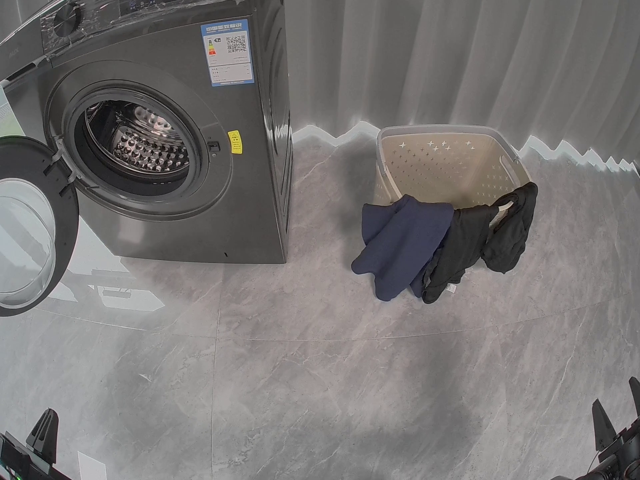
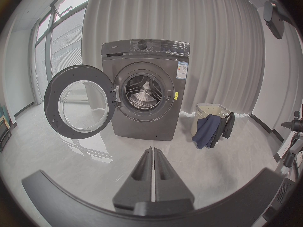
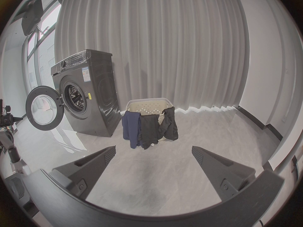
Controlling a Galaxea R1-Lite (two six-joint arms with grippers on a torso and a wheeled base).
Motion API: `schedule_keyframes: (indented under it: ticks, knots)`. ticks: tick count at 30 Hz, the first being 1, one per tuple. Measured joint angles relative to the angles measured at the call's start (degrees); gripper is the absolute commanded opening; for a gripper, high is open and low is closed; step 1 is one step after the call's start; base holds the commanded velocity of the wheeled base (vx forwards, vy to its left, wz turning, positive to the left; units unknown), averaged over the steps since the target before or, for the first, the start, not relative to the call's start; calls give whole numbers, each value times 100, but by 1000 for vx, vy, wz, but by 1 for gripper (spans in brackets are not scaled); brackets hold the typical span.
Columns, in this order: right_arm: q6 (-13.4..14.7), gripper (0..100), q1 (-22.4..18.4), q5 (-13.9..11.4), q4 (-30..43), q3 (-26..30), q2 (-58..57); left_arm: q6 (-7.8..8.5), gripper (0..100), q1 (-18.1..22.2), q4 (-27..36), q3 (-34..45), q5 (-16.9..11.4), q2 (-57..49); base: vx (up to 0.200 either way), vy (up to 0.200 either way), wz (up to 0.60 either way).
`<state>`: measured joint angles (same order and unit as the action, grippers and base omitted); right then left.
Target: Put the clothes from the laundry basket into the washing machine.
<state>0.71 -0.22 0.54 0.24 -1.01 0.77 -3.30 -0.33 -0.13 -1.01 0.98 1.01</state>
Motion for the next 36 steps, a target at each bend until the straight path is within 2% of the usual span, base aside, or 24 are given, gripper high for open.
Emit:
schedule_keyframes:
  ticks: [13,36]
  knots:
    - [0,100,-5,0,0,0,2,-2,0,0,-2,0,2,0,0,0,0]
    - [0,100,-5,0,-2,0,9,30,0,0,0,0,-2,0,0,-200,0]
